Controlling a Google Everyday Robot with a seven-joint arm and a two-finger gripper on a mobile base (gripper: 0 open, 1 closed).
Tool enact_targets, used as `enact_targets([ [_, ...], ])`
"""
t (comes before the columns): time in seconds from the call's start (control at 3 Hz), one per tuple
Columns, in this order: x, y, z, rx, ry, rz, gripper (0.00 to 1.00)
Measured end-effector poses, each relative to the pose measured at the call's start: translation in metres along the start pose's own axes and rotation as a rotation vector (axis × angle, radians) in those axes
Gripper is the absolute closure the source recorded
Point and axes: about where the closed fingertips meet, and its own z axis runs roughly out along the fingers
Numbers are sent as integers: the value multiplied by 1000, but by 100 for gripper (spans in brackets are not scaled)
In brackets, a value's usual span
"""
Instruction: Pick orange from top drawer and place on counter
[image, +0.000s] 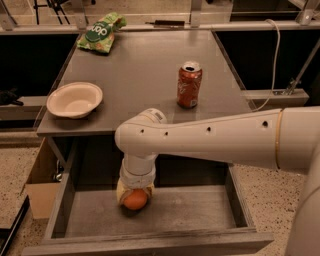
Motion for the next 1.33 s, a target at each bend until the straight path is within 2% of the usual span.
enact_targets([
  [0.67, -6, 3, -11, -15, 16, 13, 100],
  [1.0, -24, 8, -45, -30, 67, 33, 100],
  [1.33, -51, 10, -90, -43, 164, 49, 100],
])
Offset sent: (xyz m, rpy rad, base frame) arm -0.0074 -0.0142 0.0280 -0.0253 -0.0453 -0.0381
